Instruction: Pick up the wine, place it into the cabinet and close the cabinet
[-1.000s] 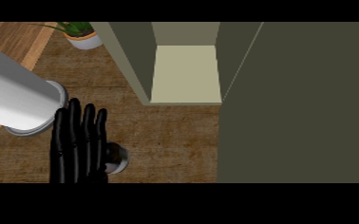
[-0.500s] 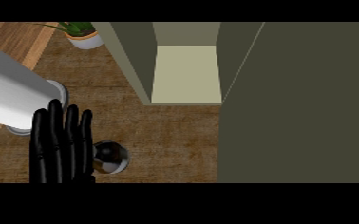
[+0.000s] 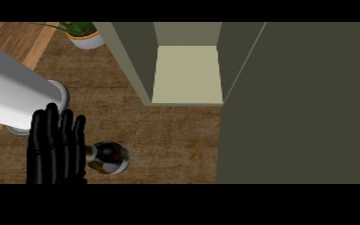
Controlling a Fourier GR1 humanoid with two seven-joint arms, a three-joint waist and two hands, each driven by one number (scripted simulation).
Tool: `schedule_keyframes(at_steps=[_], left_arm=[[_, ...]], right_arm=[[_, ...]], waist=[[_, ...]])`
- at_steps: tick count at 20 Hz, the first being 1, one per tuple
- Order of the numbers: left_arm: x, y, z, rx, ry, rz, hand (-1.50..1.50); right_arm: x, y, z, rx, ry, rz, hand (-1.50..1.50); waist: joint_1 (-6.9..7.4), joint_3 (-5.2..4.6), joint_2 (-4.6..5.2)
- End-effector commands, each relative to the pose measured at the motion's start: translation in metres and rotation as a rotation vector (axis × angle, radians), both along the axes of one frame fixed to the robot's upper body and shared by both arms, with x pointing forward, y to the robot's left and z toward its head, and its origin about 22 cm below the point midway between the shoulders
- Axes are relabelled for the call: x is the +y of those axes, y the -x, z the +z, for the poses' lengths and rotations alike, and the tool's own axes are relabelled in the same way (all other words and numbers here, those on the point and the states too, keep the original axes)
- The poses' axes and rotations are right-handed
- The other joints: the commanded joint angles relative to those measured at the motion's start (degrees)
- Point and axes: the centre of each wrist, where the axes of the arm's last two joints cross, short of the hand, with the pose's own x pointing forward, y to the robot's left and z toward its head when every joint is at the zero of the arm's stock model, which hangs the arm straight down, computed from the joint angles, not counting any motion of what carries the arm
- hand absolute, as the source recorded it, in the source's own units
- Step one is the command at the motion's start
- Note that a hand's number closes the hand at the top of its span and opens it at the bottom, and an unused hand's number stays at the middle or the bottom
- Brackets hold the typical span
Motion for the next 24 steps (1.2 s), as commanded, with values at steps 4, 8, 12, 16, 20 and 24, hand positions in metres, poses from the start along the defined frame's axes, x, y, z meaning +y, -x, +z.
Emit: schedule_keyframes(at_steps=[4,8,12,16,20,24], left_arm=[[0.036,0.026,0.025,-0.050,0.093,0.052,-1.50],[0.042,0.024,0.019,-0.018,0.094,0.062,-1.50],[0.042,0.016,0.010,0.026,0.124,0.068,-1.50],[0.047,0.015,-0.003,0.076,0.128,0.092,-1.50],[0.043,0.010,-0.013,0.100,0.140,0.049,-1.50],[0.059,0.005,-0.023,0.124,0.158,0.073,-1.50]], right_arm=[[0.000,0.032,0.014,-0.017,-0.009,0.020,-1.50],[-0.007,0.029,0.016,-0.034,-0.008,0.013,-1.50],[0.001,0.029,0.015,-0.032,-0.006,0.027,-1.50],[-0.006,0.023,0.021,-0.040,-0.008,0.029,-1.50],[-0.002,0.012,0.014,-0.035,-0.009,0.024,-1.50],[-0.009,0.024,0.015,-0.054,-0.002,0.034,-1.50]], waist=[[-0.17,-0.03,-0.09],[-0.41,-0.05,-0.08],[-0.76,-0.14,-0.04],[-0.59,-0.28,-0.04],[-0.33,-0.22,0.15],[-0.66,-0.20,0.08]])
